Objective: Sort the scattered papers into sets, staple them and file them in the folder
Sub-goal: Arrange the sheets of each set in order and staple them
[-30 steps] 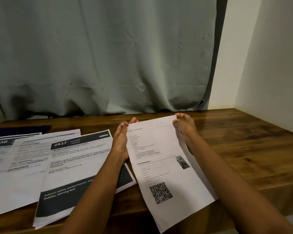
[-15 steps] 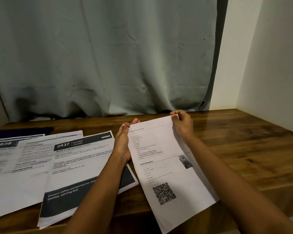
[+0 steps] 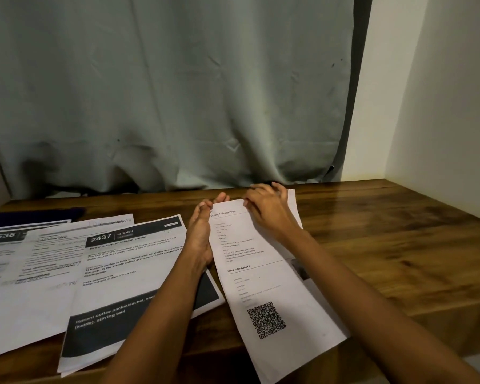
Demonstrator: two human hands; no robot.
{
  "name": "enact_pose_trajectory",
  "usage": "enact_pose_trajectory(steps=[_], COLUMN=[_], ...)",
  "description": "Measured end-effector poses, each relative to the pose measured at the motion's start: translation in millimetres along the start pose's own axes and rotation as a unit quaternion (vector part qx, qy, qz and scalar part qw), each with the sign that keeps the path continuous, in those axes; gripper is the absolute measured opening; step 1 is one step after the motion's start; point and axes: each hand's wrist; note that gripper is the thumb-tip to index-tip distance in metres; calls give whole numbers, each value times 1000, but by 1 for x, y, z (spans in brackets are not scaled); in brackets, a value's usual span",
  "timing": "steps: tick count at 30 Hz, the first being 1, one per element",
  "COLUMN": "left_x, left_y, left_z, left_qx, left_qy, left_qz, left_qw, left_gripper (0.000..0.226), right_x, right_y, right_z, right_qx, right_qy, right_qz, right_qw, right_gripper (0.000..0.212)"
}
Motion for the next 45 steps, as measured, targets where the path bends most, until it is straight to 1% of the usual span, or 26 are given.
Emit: enact_pose_trajectory(steps=[3,6,8,9,10,12,13,15,16,17,19,22,24,27,31,34,35,39,42,45], left_x=[-2,-5,-4,-2,-2,-1,-2,-2,-1,-1,0,-2,-3,-5,-7,-7,-7,-7,-6,-4], left_y=[-1,-3,-3,-3,-3,-2,-3,-3,-2,-1,0,0,3,6,6,8,9,12,15,16], left_z=[2,4,3,2,2,1,1,1,1,0,-1,1,1,-2,-3,0,0,-1,-3,-5], left_qx=[-5,-11,-12,-12,-14,-18,-21,-20,-19,-18,-16,10,61,161,228,269,289,370,391,411], left_qy=[5,10,13,18,22,27,27,31,34,39,50,53,49,66,98,105,103,87,71,56], left_qz=[9,23,19,19,18,20,22,28,32,33,30,12,9,16,10,6,5,-9,-3,7], left_qw=[1000,1000,1000,1000,1000,999,999,999,999,999,998,998,997,985,969,957,952,925,918,910], left_gripper=[17,15,16,16,16,15,15,14,13,11,10,19,19,18,23,24,24,21,18,16], right_x=[-2,-2,-4,-5,-5,-3,-3,-1,0,1,-1,-6,-12,-22,-34,-42,-44,-49,-48,-45], right_y=[9,22,27,28,29,30,30,31,29,27,24,23,22,20,14,12,11,6,1,-4], right_z=[17,40,55,61,64,60,58,52,52,51,55,61,66,74,88,91,91,92,97,101], right_qx=[28,38,57,89,137,239,290,381,396,392,355,321,303,264,293,361,376,391,372,348], right_qy=[-51,-128,-189,-219,-249,-311,-349,-423,-449,-469,-502,-532,-544,-545,-553,-547,-541,-525,-531,-539], right_qz=[24,14,6,7,13,43,66,98,100,95,86,87,81,50,64,90,95,98,91,78], right_qw=[998,991,980,972,959,919,889,816,795,786,784,778,778,794,777,750,746,750,756,763], right_gripper=[16,17,16,14,11,17,19,20,19,15,9,20,22,18,12,5,4,13,8,11])
Point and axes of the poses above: each hand's wrist, its own x-axis towards the middle knuckle, its own y-axis out of the back of the hand, z = x × y, and after that the axes turned 3 degrees about z, right-handed
